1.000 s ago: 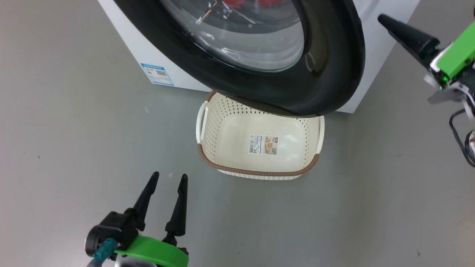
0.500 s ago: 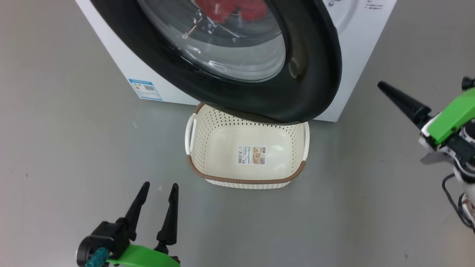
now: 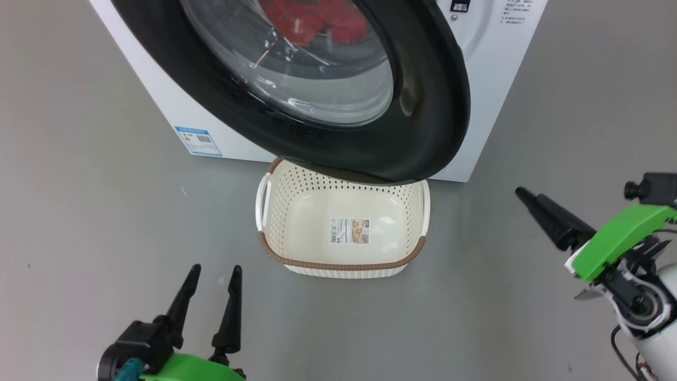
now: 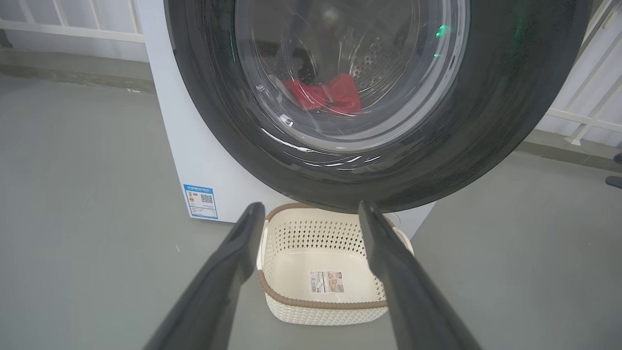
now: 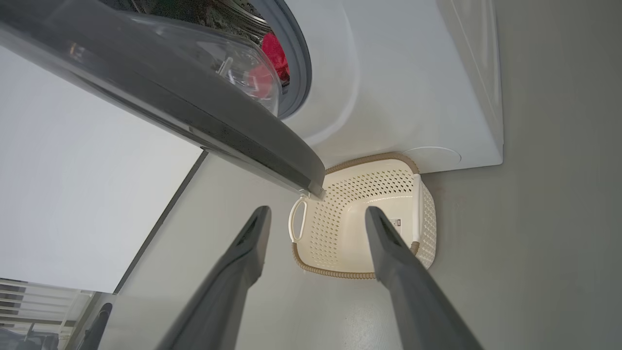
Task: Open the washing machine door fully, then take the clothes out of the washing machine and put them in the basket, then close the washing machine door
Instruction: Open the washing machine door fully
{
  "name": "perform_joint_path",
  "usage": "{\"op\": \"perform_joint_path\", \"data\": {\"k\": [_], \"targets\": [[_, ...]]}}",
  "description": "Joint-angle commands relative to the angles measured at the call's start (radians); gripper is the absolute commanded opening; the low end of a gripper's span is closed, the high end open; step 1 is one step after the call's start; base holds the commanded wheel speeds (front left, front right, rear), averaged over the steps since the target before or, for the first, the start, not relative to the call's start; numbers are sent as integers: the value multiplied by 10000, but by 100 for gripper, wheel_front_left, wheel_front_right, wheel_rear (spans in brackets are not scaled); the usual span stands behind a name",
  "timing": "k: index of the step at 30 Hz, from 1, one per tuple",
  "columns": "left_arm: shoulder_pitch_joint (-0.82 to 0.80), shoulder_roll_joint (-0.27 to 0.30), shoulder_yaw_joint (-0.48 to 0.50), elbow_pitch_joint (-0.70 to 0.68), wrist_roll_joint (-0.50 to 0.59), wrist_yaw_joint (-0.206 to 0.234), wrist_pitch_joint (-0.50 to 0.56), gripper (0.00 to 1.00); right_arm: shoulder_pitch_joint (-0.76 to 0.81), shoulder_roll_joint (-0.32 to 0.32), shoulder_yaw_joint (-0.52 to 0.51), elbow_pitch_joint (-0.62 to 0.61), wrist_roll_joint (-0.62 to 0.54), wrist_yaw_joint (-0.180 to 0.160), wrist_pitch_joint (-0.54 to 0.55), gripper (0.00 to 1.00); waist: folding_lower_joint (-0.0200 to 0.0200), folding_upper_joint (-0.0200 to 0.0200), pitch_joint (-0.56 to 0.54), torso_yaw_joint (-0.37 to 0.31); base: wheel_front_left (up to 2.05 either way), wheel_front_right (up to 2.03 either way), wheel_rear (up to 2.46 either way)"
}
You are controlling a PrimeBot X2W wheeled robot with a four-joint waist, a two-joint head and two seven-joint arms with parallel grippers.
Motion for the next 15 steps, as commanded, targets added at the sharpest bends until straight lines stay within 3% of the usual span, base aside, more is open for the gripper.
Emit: {"op": "perform_joint_path", "data": {"k": [1,15], "targets": [[64,150,384,-189,68,-57,-92,100,219,-218,224,-318,-249,65,-191,100,0,0,-50,-23,0,0,0],[148,150,768,-114,258,-219,-92,100,939,-572,1722,-490,-2321,65,-3122,100,0,0,-93,-134,0,0,0]]}}
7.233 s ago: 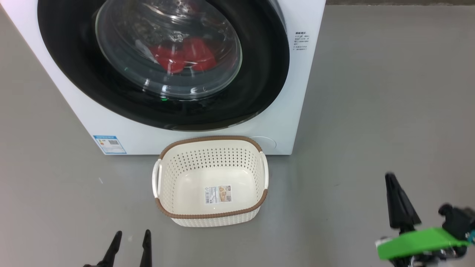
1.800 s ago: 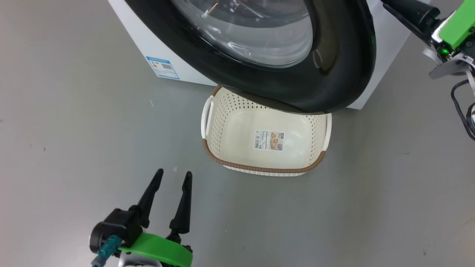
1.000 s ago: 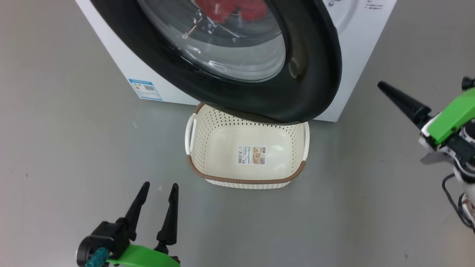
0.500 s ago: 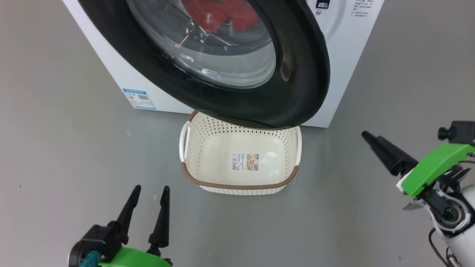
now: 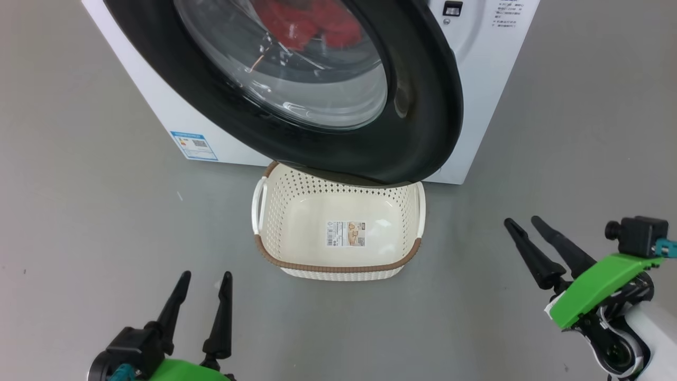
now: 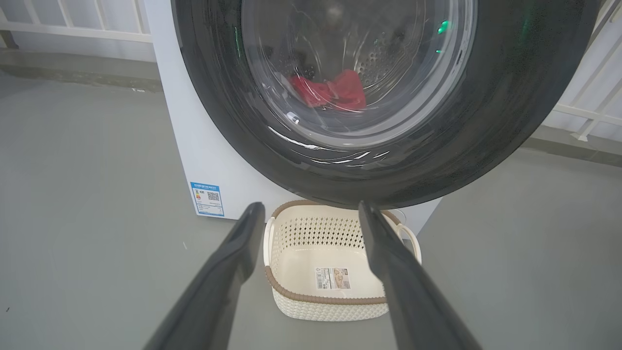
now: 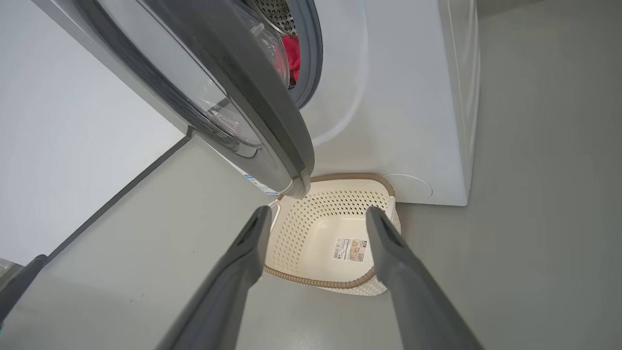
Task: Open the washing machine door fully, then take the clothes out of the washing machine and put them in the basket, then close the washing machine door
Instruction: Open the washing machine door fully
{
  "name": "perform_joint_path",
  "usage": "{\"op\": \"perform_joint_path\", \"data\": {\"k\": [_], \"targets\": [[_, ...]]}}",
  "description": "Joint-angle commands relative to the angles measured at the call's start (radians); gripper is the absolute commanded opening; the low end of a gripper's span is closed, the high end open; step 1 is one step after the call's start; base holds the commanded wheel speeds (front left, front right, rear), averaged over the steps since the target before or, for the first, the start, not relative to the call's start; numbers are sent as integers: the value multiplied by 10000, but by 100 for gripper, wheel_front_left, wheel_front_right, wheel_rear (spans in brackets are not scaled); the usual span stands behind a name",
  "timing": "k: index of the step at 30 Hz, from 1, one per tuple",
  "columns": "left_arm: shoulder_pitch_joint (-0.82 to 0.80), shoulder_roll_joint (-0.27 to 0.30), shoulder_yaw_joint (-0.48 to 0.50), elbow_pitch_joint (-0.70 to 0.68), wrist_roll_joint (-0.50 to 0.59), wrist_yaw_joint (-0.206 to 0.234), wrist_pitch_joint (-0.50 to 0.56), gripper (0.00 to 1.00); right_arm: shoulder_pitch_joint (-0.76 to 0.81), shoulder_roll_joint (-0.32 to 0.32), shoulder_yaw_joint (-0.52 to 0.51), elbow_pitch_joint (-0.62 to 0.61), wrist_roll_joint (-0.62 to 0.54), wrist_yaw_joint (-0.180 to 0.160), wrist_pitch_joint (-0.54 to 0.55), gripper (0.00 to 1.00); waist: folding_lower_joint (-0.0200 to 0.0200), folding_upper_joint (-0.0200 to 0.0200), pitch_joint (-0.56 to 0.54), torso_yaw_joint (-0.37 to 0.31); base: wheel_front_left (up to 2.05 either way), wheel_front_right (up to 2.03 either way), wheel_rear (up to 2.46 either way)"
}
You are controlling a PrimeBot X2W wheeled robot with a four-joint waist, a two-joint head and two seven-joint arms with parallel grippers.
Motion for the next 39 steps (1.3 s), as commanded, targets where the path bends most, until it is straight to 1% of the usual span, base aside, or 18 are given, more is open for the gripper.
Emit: {"op": "perform_joint_path", "data": {"k": [1,5,9,11,14,18,26,30,36,39], "targets": [[-44,150,391,-187,79,-53,-92,100,230,-232,122,-80,-209,65,-468,100,0,0,18,-24,0,0,0],[-67,150,453,-154,112,-79,-92,100,308,-224,384,211,-828,65,-1160,100,0,0,55,-91,0,0,0],[-111,150,474,-130,124,-102,-92,100,356,-148,351,418,-1348,65,-1373,100,0,0,101,-123,0,0,0],[-146,150,486,-125,127,-115,-92,100,392,-27,113,488,-1664,65,-1417,100,0,0,140,-140,0,0,0],[-190,150,496,-109,131,-130,-92,100,559,258,-615,358,-2395,65,-1428,100,0,0,186,-155,0,0,0],[-224,150,469,-79,131,-143,-92,100,1000,687,-1679,102,-3685,65,-1430,100,0,0,206,-144,0,0,0],[-235,150,430,-63,156,-143,-92,100,1912,1724,-3658,-605,-5847,65,-1432,100,0,0,181,-134,0,0,0],[-248,150,412,-80,187,-147,-92,100,2245,2194,-4528,-890,-6602,65,-1432,100,0,0,175,-122,0,0,0],[-213,150,376,-127,345,-154,-92,100,2704,2948,-5956,-1323,-7395,65,-1433,100,0,0,122,-87,0,0,0],[-176,150,348,-141,386,-155,-92,100,2884,3137,-6127,-1266,-7514,65,-1433,100,0,0,83,-81,0,0,0]]}}
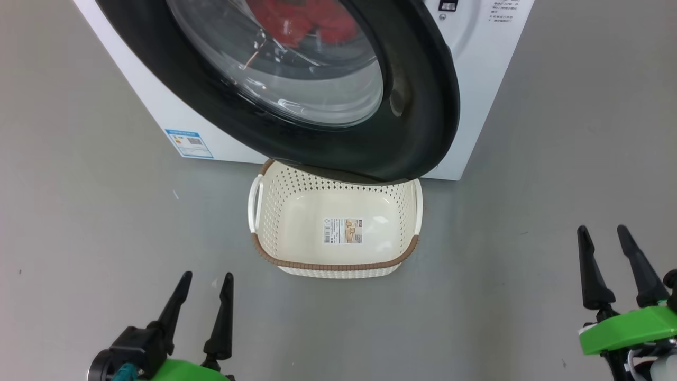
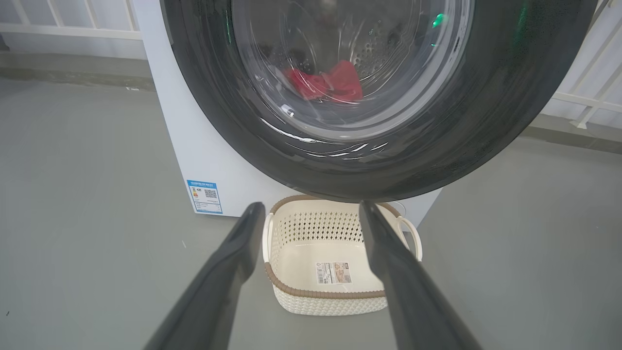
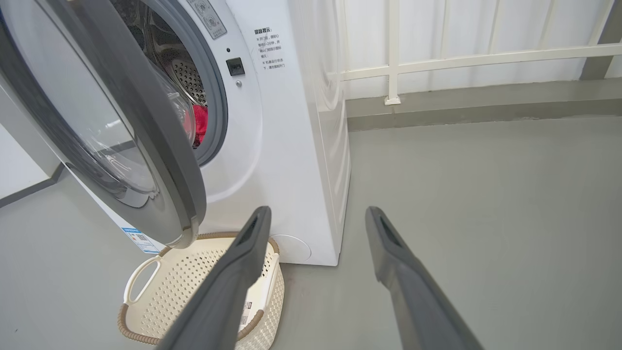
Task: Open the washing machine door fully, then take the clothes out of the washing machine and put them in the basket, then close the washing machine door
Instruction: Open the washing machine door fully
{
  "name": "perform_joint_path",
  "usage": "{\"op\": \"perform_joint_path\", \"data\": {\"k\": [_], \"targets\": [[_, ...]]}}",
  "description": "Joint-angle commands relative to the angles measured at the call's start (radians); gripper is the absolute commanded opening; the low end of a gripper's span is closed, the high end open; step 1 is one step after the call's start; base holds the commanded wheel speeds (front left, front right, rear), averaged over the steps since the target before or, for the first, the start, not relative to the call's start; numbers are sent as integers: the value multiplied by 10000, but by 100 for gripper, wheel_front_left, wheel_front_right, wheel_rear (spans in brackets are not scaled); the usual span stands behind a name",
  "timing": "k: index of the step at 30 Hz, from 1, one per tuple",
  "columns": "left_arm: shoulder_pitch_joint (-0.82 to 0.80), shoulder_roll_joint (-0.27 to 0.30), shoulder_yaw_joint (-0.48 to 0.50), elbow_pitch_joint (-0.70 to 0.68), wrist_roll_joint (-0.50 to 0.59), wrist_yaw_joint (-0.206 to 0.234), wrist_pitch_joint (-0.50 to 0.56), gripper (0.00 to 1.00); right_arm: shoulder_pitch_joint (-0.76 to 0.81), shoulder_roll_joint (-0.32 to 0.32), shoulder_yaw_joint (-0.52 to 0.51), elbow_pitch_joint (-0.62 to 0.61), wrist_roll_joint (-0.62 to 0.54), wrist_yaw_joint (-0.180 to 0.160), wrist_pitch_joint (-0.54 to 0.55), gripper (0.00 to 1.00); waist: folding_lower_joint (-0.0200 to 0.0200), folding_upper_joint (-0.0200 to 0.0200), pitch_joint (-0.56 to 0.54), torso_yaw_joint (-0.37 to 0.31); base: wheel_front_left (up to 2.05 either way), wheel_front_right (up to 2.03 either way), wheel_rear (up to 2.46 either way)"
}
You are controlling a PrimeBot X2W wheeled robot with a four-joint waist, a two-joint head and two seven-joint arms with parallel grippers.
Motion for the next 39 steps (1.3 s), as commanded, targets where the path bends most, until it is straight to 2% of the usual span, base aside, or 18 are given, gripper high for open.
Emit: {"op": "perform_joint_path", "data": {"k": [1,15,16,17,18,19,29,39], "targets": [[-129,150,284,-250,123,-62,-92,100,139,-46,149,-203,-130,62,-93,100,0,0,-29,0,0,0,0],[-95,150,221,-298,160,-72,-92,100,-29,45,323,-93,165,62,-93,100,0,0,-27,-9,0,0,0],[-95,150,216,-297,155,-72,-92,100,-76,65,352,-105,337,62,-93,87,0,0,-22,-6,0,0,0],[-98,150,209,-298,151,-70,-92,100,-142,57,410,-145,515,62,-93,48,0,0,-15,-2,0,0,0],[-101,150,202,-298,147,-68,-92,100,-206,17,565,-177,697,62,-93,16,0,0,-7,1,0,0,0],[-106,150,200,-299,143,-66,-92,100,-282,-22,731,-208,905,62,-93,0,0,0,3,-1,0,0,0],[-224,150,105,-287,119,-72,-92,100,-1966,-599,2075,-618,3615,62,-93,0,0,0,145,14,0,0,0],[-460,150,-60,-293,11,-47,-92,100,-4310,-1347,3257,-473,5405,62,-93,0,0,0,406,222,0,0,0]]}}
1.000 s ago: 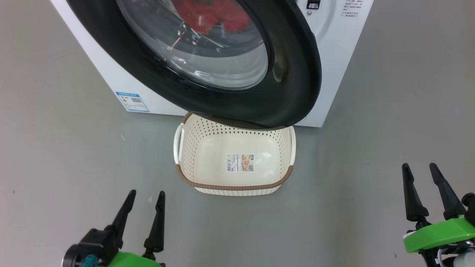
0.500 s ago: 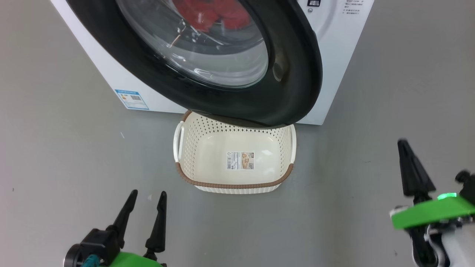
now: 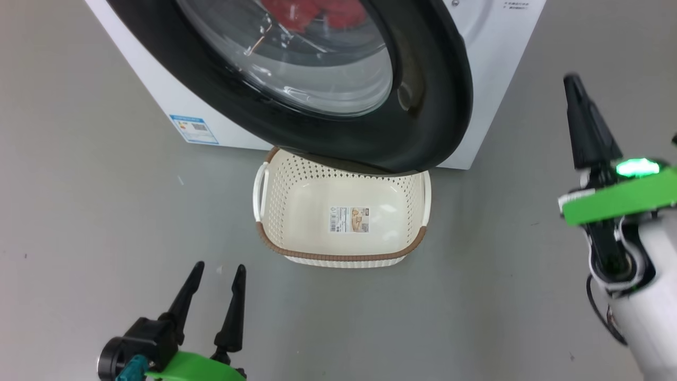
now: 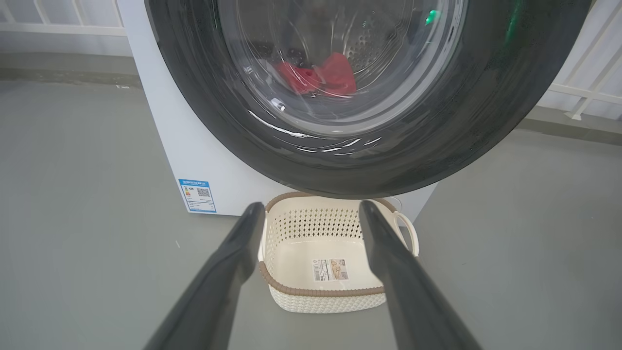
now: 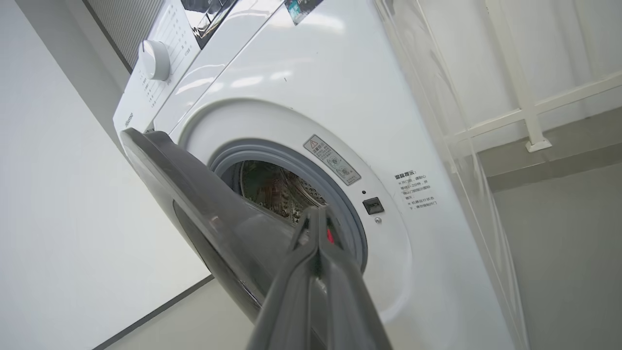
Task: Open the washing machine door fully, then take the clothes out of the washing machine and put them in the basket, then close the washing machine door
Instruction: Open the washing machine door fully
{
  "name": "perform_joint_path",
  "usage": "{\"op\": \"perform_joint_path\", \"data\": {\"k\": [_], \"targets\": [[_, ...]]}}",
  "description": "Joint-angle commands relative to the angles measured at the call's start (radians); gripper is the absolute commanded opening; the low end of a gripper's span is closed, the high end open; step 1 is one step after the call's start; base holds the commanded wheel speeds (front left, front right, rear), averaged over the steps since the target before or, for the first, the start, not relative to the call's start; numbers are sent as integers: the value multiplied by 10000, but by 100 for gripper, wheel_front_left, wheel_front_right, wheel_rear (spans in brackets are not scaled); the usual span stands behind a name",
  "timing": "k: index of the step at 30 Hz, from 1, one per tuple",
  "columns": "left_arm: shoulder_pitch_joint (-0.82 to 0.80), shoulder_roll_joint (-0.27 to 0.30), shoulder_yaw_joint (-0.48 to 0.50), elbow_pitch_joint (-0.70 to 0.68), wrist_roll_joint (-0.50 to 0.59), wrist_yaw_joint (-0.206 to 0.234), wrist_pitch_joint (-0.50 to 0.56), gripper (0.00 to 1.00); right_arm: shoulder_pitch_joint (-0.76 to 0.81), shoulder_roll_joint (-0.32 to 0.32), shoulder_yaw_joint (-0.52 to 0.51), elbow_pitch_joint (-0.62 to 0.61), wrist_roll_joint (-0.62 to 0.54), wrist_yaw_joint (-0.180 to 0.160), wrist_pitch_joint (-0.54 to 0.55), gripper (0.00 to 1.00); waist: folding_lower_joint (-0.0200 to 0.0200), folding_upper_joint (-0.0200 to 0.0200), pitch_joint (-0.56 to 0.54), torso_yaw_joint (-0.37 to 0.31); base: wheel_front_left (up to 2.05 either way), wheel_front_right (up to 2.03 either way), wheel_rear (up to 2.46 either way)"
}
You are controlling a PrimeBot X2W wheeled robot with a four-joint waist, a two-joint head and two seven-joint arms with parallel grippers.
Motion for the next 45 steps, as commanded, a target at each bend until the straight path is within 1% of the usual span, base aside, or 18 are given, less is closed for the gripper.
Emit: {"op": "perform_joint_path", "data": {"k": [1,10,13,16,17,18,20,25,32,35,38,45], "targets": [[-248,150,272,-251,-75,-38,-92,100,-389,-142,317,-164,282,62,-62,0,0,0,98,72,0,0,0],[-495,150,0,-227,-272,22,-92,100,-2376,-1031,2188,558,2265,62,137,0,0,0,431,384,0,0,0],[-574,150,-80,-214,-319,36,-92,100,-2846,-1224,2567,768,3032,62,394,0,0,0,529,488,0,0,0],[-639,150,-148,-210,-358,50,-92,100,-3241,-1371,2770,950,3961,62,898,0,0,0,609,568,0,0,0],[-653,150,-166,-208,-368,53,-92,100,-3364,-1423,2815,985,4266,62,1112,0,0,0,629,591,0,0,0],[-653,150,-166,-208,-368,53,-92,100,-3364,-1423,2815,985,4266,62,1112,0,0,0,629,591,0,0,0],[-675,150,-200,-200,-382,63,-92,100,-3585,-1537,2936,1040,4821,62,1649,0,0,0,673,632,0,0,0],[-752,150,-292,-163,-395,75,-92,100,-4066,-1722,2861,1149,5979,62,2738,0,0,0,779,708,0,0,0],[-792,150,-360,-156,-411,71,-92,100,-4432,-1690,2593,1715,7318,62,4615,0,0,0,827,761,0,0,0],[-777,150,-382,-156,-414,72,-92,100,-4535,-1660,2567,2026,7581,62,5371,0,0,0,828,771,0,0,0],[-761,150,-400,-160,-430,79,-92,100,-4580,-1582,2512,2215,7721,62,5895,0,0,0,813,783,0,0,0],[-765,150,-426,-177,-468,76,-92,100,-4549,-1417,2437,2463,7787,62,6769,0,0,0,800,807,0,0,0]]}}
